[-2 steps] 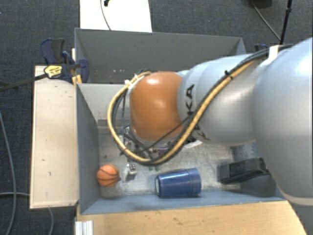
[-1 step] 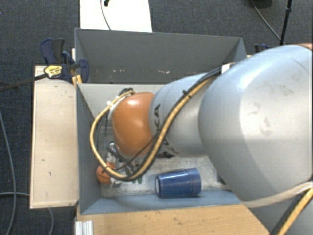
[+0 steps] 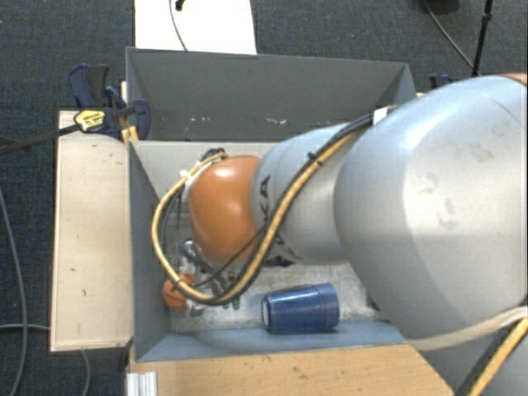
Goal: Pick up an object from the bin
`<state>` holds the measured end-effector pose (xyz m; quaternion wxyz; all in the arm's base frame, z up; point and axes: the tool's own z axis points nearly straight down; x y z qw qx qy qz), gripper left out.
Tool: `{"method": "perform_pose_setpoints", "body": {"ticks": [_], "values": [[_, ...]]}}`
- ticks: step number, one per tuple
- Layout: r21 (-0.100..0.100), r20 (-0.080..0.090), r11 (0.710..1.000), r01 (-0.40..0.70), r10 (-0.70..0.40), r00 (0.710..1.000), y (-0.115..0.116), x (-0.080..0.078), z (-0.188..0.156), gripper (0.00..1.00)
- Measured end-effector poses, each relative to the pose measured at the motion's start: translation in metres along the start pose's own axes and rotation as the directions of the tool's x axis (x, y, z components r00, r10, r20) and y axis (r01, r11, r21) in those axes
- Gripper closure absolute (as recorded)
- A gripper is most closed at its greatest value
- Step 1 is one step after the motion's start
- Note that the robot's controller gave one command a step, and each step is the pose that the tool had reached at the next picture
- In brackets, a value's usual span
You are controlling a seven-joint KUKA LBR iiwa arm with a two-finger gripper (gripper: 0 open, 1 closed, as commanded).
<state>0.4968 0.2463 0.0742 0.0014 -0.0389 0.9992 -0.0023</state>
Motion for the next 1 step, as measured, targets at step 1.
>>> {"method": "perform_pose_setpoints", "body": {"ticks": [1], "values": [[-0.006, 0.001, 1.000, 0.013, -0.013, 1.000, -0.0128, -0.0178, -0.1556, 1.00]]}}
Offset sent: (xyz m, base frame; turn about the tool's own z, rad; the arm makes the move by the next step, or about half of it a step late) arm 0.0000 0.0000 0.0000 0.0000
